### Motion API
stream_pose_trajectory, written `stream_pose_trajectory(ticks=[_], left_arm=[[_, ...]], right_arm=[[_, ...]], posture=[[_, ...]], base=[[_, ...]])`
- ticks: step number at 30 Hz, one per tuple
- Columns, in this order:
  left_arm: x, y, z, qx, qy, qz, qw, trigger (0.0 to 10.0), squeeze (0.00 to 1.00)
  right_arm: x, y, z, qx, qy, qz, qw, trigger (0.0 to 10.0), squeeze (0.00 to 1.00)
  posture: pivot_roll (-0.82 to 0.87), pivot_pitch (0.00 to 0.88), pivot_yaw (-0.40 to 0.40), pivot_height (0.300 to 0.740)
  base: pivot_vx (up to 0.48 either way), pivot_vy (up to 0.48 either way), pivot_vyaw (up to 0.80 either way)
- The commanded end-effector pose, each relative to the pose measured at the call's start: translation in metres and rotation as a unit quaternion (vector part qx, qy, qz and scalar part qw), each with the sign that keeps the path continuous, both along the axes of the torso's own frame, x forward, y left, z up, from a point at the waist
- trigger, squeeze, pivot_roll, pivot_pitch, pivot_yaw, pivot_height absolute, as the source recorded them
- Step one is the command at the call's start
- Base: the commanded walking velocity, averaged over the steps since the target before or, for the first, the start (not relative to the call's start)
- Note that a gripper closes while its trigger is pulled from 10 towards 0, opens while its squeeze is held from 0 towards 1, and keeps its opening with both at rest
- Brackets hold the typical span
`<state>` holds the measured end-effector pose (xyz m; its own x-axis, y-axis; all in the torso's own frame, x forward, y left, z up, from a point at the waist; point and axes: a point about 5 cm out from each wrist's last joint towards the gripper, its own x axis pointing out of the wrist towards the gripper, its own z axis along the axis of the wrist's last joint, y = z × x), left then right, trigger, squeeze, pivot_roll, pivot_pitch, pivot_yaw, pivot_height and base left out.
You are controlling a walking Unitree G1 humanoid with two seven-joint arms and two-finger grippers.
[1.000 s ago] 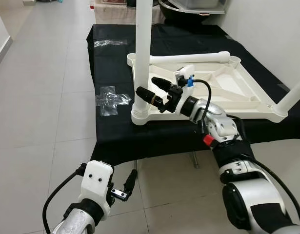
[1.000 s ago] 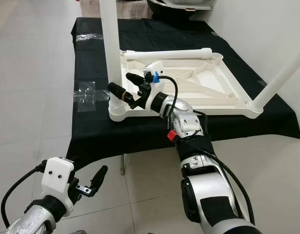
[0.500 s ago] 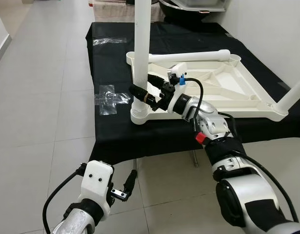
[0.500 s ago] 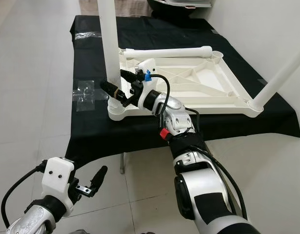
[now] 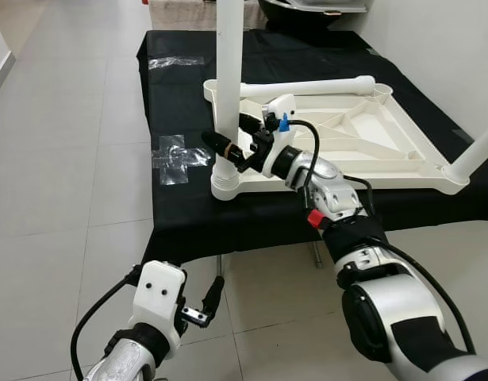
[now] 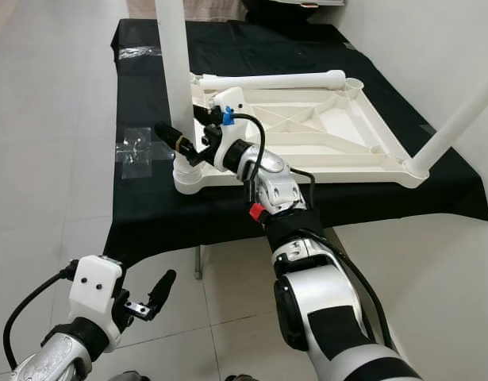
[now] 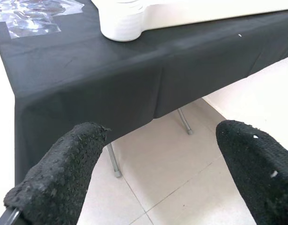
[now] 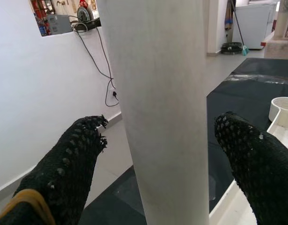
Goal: Building children table
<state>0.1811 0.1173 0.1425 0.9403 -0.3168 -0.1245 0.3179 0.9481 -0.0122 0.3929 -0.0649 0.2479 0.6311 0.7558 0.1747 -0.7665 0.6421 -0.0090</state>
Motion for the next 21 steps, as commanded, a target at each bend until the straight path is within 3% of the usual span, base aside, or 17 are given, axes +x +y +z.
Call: stream_pose_trajectory(ticks=[1,11,21], left_arm=[[-0.003,-0.002,-0.002,-0.003,0.011,-0.004,1.0,10.0,0.0],[-0.003,-0.004,-0.002,-0.005,0.011,-0.003,1.0,10.0,0.0],[-0.004,-0.005,-0.001,-0.007,0.011,-0.002,1.0,10.0,0.0]], right_arm=[[0.001,0.006,0.004,-0.005,-0.011,-0.002,1.0,10.0,0.0],[0.003,0.019,0.007,-0.008,-0.011,-0.001,1.0,10.0,0.0],[0.007,0.022,0.013,-0.003,-0.011,-0.027,1.0,10.0,0.0]], posture=[[0.16,0.179,-0.132,0.74],[0.16,0.182,-0.142,0.74],[0.16,0.185,-0.149,0.74]], base=[[0.0,0.0,0.0],[0.0,0.0,0.0],[0.0,0.0,0.0]])
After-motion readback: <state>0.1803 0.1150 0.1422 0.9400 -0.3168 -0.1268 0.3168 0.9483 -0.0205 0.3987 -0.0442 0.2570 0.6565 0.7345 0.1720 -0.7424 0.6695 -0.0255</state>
